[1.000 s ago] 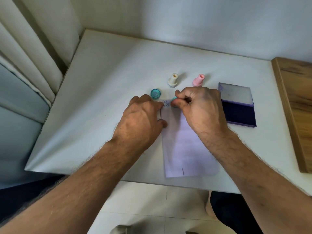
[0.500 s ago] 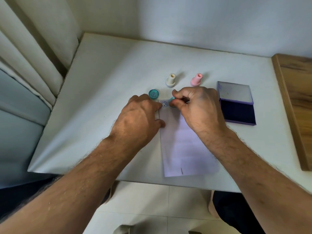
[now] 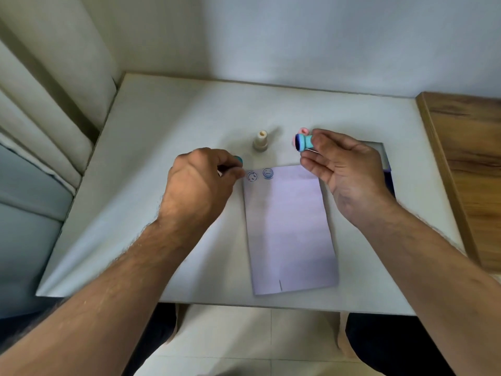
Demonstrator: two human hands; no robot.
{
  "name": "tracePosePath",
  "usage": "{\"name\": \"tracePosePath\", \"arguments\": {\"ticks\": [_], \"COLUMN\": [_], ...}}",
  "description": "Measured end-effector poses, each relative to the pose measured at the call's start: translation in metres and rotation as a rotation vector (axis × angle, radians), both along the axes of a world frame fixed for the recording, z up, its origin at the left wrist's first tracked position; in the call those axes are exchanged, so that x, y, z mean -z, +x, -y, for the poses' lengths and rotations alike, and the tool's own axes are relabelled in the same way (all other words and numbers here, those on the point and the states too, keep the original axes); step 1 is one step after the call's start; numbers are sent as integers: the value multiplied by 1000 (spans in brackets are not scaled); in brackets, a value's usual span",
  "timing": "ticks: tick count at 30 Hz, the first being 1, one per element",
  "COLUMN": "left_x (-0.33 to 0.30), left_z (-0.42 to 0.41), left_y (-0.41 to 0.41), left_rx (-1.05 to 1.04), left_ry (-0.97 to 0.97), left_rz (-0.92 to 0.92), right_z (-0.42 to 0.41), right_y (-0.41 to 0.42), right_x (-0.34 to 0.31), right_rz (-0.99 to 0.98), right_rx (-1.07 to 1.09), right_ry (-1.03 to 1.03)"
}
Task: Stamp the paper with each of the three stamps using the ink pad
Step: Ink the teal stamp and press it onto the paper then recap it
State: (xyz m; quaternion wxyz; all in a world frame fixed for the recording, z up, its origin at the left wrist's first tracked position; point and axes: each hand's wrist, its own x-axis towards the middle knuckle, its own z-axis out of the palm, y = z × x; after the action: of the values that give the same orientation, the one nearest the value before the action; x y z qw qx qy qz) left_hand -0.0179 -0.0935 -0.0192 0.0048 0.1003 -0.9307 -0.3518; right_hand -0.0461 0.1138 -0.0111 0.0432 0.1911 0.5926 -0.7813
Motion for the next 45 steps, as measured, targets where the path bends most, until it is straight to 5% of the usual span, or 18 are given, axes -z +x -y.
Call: {"name": "tracePosePath", "arguments": {"ticks": [15,36,41,45], "left_x": [18,30,23,10], "left_z": [-3,-3,-4,-7], "left_y": [-17,-17,-17,-17], "left_rx": [124,200,82,-101], "left_ry": [-314,-266,-223,8], "left_rz": [3,-123,-94,-92], "right_z": [-12,-6,-6,-5], "right_y": [5,9,9,8], "right_x": [-4,-2,-1,-2], "right_rz": [78,108,111,103], "right_rx": [-52,-79,-81,-84], "right_ry": [-122,-124,-127,-144]}}
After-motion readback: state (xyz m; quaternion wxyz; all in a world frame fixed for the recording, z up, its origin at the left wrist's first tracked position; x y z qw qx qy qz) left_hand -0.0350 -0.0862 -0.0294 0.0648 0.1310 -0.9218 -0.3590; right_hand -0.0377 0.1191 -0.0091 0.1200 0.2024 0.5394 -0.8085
